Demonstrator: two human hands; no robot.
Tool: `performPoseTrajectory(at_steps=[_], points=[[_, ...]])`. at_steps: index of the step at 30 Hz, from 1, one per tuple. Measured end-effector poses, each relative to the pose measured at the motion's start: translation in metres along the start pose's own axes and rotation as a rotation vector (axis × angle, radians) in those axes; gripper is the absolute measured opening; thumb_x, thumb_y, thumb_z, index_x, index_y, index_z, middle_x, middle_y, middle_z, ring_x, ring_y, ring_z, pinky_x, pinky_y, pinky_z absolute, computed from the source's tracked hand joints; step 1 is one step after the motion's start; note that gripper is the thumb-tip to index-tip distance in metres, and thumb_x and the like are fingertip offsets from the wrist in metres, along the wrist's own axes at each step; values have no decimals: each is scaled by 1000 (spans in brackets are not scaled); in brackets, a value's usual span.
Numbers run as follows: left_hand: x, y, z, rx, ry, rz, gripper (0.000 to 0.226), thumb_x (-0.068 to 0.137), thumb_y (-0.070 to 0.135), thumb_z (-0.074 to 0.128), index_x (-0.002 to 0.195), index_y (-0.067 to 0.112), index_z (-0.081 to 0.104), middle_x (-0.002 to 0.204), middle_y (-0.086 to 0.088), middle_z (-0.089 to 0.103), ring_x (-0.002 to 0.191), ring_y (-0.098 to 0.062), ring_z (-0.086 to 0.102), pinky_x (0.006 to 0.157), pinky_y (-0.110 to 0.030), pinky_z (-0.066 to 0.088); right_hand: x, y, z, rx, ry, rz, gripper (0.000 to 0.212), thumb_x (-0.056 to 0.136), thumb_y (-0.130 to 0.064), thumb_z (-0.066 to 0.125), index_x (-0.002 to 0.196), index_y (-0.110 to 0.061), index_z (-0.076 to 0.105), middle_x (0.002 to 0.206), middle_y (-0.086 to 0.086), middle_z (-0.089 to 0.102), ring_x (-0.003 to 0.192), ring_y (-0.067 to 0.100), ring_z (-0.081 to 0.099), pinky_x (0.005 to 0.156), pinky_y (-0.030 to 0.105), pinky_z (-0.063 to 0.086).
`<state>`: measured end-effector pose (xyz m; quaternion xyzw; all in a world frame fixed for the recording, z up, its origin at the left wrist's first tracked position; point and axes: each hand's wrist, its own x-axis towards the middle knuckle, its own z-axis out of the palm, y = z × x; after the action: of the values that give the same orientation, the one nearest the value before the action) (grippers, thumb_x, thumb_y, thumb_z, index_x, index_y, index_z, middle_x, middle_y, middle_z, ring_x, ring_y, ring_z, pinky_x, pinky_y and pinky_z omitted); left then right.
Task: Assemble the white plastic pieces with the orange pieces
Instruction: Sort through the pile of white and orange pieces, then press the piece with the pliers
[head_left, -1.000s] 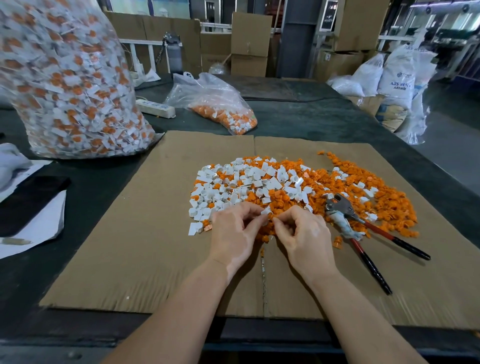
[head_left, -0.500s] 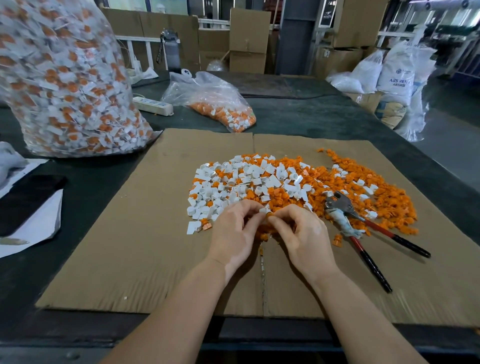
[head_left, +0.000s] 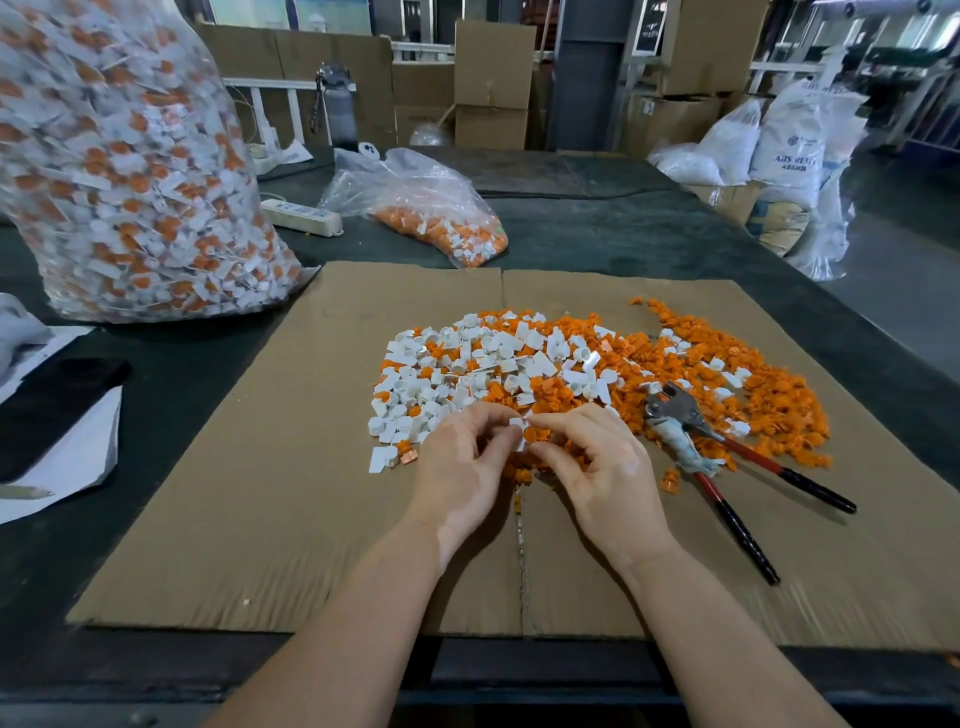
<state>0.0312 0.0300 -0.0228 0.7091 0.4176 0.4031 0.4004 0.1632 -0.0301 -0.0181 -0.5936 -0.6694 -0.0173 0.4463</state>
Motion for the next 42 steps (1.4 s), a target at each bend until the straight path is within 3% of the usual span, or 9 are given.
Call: performPoseTrajectory(at_steps=[8, 12, 17, 20, 24, 30, 34, 38, 42], points=[[0, 3, 2, -37, 7, -18, 4, 86, 23, 66, 89, 21, 64, 75, 0, 63, 75, -18, 61, 71, -33, 51, 1, -2, -1, -23, -16, 7, 20, 82, -8, 68, 102, -7, 71, 86, 2, 64, 85, 15, 57, 78, 38, 51], [3, 3, 2, -46, 23, -22, 4, 86, 22, 67, 86, 18, 64, 70, 4, 61, 69, -12, 58, 66, -25, 48, 0, -2, -8, -68, -12, 49, 24, 83, -15, 68, 106, -10, 69, 93, 2, 66, 92, 17, 59, 84, 42, 49], [6, 5, 0, -45, 34, -37, 9, 87, 20, 65, 80, 22, 60, 71, 1, 61, 68, -10, 56, 62, -17, 43, 0, 10, -37, -507, 15, 446, 43, 90, -36, 55, 126, -12, 53, 125, 8, 55, 118, 24, 48, 101, 44, 32], [11, 9, -1, -27, 9, -65, 7, 89, 20, 61, 83, 19, 60, 79, -7, 65, 74, -17, 59, 64, -18, 44, -2, 19, -59, -792, -172, 730, 50, 90, -45, 47, 127, -12, 43, 132, 12, 45, 122, 29, 41, 105, 52, 25], [16, 12, -3, -38, 32, -100, 11, 90, 20, 60, 80, 19, 60, 81, -9, 68, 80, -21, 62, 70, -20, 44, -2, 28, -76, -795, -352, 881, 57, 89, -54, 41, 131, -16, 40, 139, 9, 40, 128, 29, 36, 107, 61, 15], [18, 17, -1, -55, 61, -137, 8, 90, 20, 60, 82, 19, 59, 83, -9, 68, 83, -22, 63, 69, -19, 43, -3, 28, -80, -778, -343, 875, 51, 86, -56, 46, 119, -17, 43, 133, 7, 44, 125, 29, 39, 107, 62, 16], [18, 20, -1, -55, 63, -131, 6, 90, 20, 60, 84, 18, 60, 86, -12, 68, 85, -23, 63, 69, -19, 43, -4, 31, -87, -746, -445, 918, 64, 81, -56, 53, 132, -21, 32, 142, 6, 33, 132, 29, 31, 108, 62, 14], [19, 23, 1, -86, 81, -136, 5, 90, 19, 60, 85, 19, 61, 83, -10, 69, 85, -23, 64, 71, -21, 45, -9, 30, -84, -822, -451, 864, 69, 86, -57, 45, 141, -23, 23, 144, 5, 33, 132, 27, 31, 108, 62, 12], [20, 27, 2, -89, 86, -142, 5, 90, 21, 60, 86, 18, 60, 83, -9, 68, 86, -25, 65, 69, -23, 45, -11, 22, -77, -962, -351, 705, 51, 92, -47, 36, 134, -17, 34, 132, 8, 45, 121, 27, 40, 104, 51, 29]])
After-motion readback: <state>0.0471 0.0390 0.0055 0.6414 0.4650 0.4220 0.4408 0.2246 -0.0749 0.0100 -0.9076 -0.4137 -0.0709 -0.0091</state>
